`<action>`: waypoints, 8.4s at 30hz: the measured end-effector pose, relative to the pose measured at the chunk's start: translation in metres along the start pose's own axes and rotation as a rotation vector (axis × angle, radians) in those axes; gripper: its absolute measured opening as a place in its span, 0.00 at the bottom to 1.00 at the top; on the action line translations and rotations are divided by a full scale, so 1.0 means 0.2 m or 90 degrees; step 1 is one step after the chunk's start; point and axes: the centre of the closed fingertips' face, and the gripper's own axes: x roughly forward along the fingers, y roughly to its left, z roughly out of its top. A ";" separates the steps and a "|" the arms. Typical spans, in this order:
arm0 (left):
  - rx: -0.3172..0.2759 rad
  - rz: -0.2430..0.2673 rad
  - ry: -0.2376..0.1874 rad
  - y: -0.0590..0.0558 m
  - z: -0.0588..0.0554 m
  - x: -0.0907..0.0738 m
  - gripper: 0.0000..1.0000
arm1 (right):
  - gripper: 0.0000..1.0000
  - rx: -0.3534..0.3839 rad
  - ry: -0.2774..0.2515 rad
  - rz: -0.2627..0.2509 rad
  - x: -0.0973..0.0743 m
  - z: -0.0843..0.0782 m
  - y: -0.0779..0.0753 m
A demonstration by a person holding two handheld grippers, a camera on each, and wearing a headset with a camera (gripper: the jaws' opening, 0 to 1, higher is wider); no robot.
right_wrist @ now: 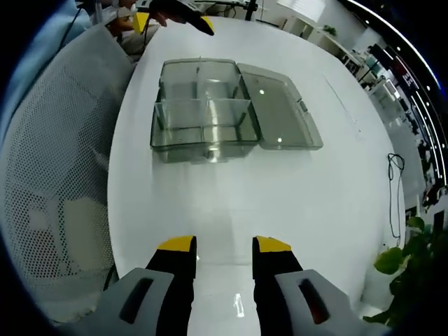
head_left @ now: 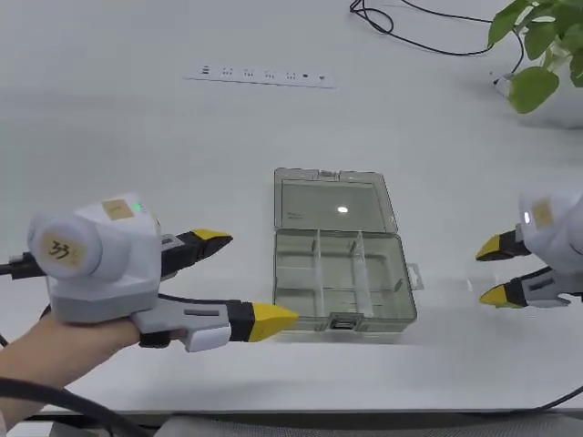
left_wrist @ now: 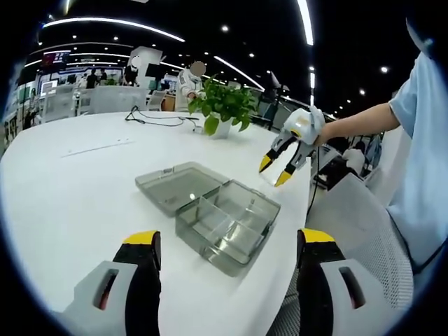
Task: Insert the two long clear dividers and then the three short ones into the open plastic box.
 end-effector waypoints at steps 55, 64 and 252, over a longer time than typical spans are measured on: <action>-0.402 -0.069 0.007 -0.06 0.17 0.26 0.00 | 0.32 -0.226 -0.126 -0.116 0.03 0.94 0.08; -0.418 -0.070 0.008 -0.12 0.17 0.29 0.00 | 0.32 -0.230 -0.128 -0.114 0.01 0.91 0.11; -0.015 -0.061 0.011 -0.05 -0.09 -0.02 0.92 | 0.02 -0.077 -0.016 0.168 0.37 0.71 0.17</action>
